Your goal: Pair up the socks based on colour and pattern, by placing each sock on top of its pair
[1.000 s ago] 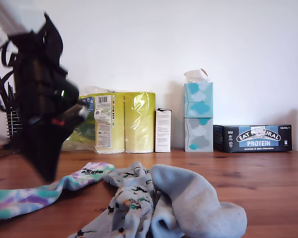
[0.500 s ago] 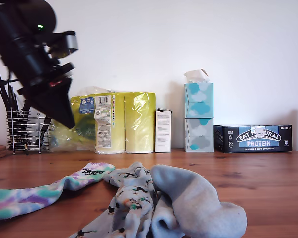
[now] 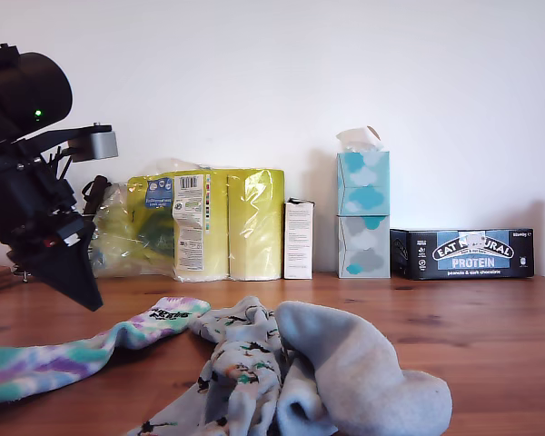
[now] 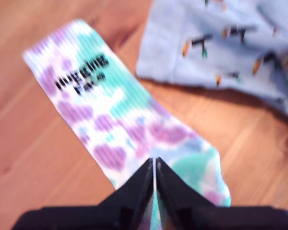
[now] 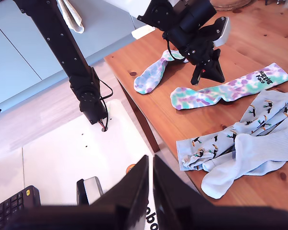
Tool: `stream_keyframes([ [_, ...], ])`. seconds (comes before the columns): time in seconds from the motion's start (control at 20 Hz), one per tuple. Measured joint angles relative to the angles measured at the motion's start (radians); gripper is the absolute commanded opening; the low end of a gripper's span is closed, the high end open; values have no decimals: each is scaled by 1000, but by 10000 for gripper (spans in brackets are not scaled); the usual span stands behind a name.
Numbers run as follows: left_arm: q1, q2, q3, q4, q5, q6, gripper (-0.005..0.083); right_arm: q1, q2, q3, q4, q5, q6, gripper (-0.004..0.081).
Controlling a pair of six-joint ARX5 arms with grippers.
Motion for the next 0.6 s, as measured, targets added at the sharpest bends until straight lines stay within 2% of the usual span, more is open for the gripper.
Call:
stream_keyframes([
  [0.3,21,94,0,-69,5,-10,-20,0,0,0,3,27,-42,-11],
  [0.5,10,96,7,-110,21,-52,-20,0,0,0,3,34,-68,-11],
  [0.6,1,96,15,-156,32,-89,-20,0,0,0,4,63,-71,-11],
])
